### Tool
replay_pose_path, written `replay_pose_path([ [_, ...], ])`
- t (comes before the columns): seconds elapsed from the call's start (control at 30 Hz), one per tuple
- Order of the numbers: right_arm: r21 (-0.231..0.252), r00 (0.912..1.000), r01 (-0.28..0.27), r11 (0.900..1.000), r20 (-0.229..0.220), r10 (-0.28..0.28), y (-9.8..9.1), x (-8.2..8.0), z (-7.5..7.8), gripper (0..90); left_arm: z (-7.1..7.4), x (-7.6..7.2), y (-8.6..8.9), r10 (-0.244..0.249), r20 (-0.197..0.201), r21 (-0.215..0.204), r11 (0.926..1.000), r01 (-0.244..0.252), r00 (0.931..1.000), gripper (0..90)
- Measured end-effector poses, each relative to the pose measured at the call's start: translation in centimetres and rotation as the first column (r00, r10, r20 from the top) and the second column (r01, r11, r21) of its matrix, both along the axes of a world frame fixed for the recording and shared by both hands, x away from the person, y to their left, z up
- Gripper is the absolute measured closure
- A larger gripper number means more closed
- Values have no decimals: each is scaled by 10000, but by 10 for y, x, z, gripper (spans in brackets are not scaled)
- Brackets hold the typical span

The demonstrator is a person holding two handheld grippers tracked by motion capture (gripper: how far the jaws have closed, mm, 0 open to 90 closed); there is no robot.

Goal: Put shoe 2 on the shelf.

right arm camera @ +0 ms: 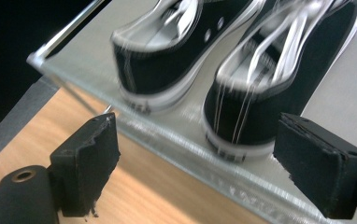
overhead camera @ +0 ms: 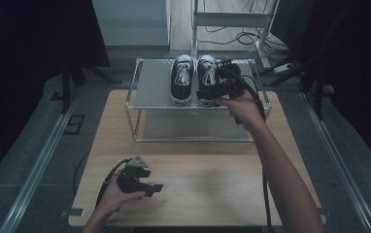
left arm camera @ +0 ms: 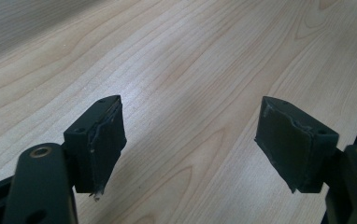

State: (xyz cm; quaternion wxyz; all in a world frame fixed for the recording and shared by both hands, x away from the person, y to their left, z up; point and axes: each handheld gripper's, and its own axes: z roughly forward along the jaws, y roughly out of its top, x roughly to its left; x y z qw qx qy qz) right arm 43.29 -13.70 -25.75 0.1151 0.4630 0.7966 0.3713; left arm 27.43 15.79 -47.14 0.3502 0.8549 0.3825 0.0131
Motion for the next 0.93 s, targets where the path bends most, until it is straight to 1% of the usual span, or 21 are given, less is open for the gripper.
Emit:
replay_pose_path([
  [0.03, 33, 9999, -98, 9999, 23, 98, -2, -5, -3, 140, 0, 0, -1, 24, -19, -40, 10000, -24, 10000, 239],
  [0.07, 156, 9994, -320, 9994, 164, 317, -8, -14, -10, 145, -1, 0, -1, 14, -21, -5, 10000, -14, 10000, 239],
  [0.1, 156, 9994, -320, 9994, 164, 317, -8, -14, -10, 145, -1, 0, -1, 14, -21, -5, 10000, -14, 10000, 238],
  [0.13, 213, 9991, -385, 9990, 204, 381, -10, -18, -12, 149, -1, 0, -1, -3, 24, 27, 10000, 3, 10000, 238],
  [0.23, 408, 9967, -727, 9965, 380, 712, -18, -33, -24, 162, -1, 0, -1, -2, 37, 32, 10000, 2, 10000, 239],
  [0.27, 458, 9946, -920, 9947, 515, 896, -23, -43, -33, 165, -1, 0, -1, 5, 46, 28, 10000, -5, 10000, 239],
  [0.3, 481, 9940, -971, 9941, 561, 944, -25, -46, -37, 171, 0, -1, 0, 15, 87, 21, 10000, -15, 10000, 239],
  [0.33, 481, 9940, -971, 9941, 561, 944, -25, -46, -37, 171, 0, -1, 0, 15, 87, 21, 10000, -15, 10000, 239],
  [0.4, 613, 9913, -1150, 9915, 709, 1106, -30, -56, -48, 182, 1, -2, 0, 45, 95, -10, 10000, -45, 9999, 239],
  [0.5, 741, 9893, -1277, 9890, 800, 1218, -37, -67, -64, 200, 2, -2, 0, 56, 137, -12, 10000, -56, 9999, 239],
  [0.6, 866, 9874, -1414, 9862, 831, 1343, -43, -76, -78, 221, 2, -2, 0, 71, 149, -44, 10000, -70, 9999, 239],
  [0.67, 885, 9847, -1567, 9837, 907, 1488, -46, -81, -89, 238, 1, -2, -1, 53, 165, -20, 10000, -53, 9999, 239],
  [0.77, 916, 9844, -1580, 9832, 929, 1496, -48, -84, -93, 242, 1, -2, -2, 99, 176, -41, 9999, -98, 9998, 239],
  [0.83, 979, 9824, -1647, 9815, 1056, 1543, -50, -86, -97, 245, 1, -2, -1, 114, 195, -30, 9999, -113, 9997, 239],
  [0.87, 1104, 9803, -1696, 9793, 1208, 1561, -53, -90, -102, 245, 2, -3, 0, 109, 224, -16, 9999, -109, 9997, 239],
  [0.93, 1176, 9791, -1740, 9777, 1268, 1590, -55, -93, -105, 244, 2, -3, 1, 131, 247, -25, 9999, -130, 9996, 239],
])
